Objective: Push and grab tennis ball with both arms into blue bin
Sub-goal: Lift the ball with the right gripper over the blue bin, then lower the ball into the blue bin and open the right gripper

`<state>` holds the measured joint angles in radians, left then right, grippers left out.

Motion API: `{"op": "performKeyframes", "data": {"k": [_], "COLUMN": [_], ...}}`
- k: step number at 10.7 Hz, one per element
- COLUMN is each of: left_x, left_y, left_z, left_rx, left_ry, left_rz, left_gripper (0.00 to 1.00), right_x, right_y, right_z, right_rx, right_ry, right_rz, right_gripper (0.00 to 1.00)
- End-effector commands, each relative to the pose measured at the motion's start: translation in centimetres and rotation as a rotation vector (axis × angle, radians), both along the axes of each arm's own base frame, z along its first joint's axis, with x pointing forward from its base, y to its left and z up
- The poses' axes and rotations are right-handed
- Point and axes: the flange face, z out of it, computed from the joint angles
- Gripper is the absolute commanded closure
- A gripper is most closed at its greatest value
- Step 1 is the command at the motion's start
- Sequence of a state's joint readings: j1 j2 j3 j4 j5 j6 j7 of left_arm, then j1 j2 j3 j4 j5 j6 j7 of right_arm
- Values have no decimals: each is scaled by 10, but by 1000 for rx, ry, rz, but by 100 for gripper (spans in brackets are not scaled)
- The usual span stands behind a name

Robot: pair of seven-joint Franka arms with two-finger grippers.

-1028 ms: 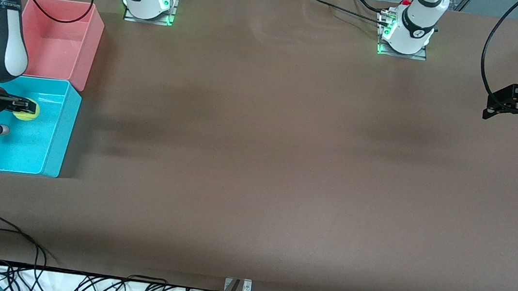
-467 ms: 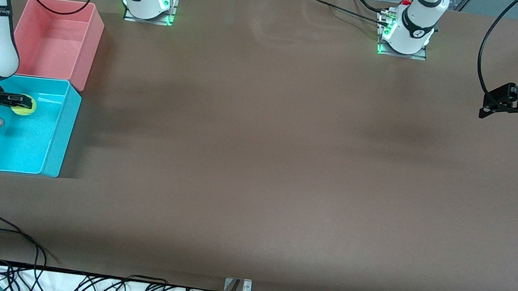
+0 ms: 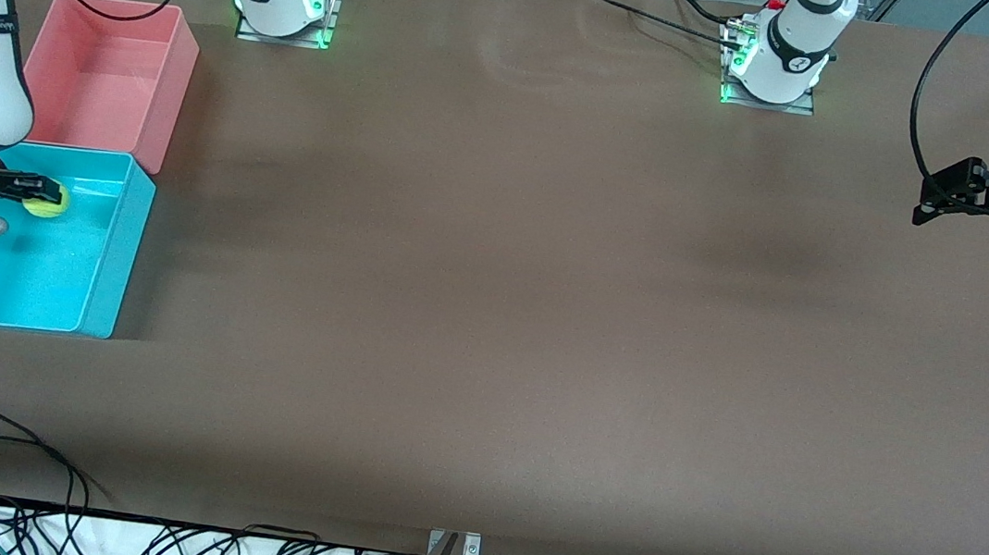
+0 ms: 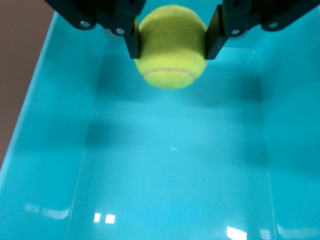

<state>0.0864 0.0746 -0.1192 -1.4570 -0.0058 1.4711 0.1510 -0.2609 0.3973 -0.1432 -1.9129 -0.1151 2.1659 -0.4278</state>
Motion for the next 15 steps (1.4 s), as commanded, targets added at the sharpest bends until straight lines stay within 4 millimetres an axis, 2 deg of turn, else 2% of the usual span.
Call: {"op": "performKeyframes", "data": {"k": [1,5,11,12,13,15], "left_x": [1,1,1,1,1,1], "left_y": [-2,-2,-3,-3,-3,-3], "left_z": [7,8,8,7,7,8], "left_rx": [-10,-9,-10,-10,-10,-10], "left_ry": [-3,-5,-5,-3,-3,-5], "left_rz": [5,5,4,4,4,4], "left_gripper": [0,0,0,0,0,0], "right_x": [-11,-14,-25,-25,-24,-23], "right_y": [-8,-5,-24,-24,-23,-23], "right_z": [-7,-33,-42,-43,-43,-41], "right_rx": [28,54,71,72,70,75], "right_ry": [-10,-28,-15,-14,-15,-18], "right_rz": [7,-20,-29,-35,-48,-56], "right_gripper": [93,93,89,68,1,0]}}
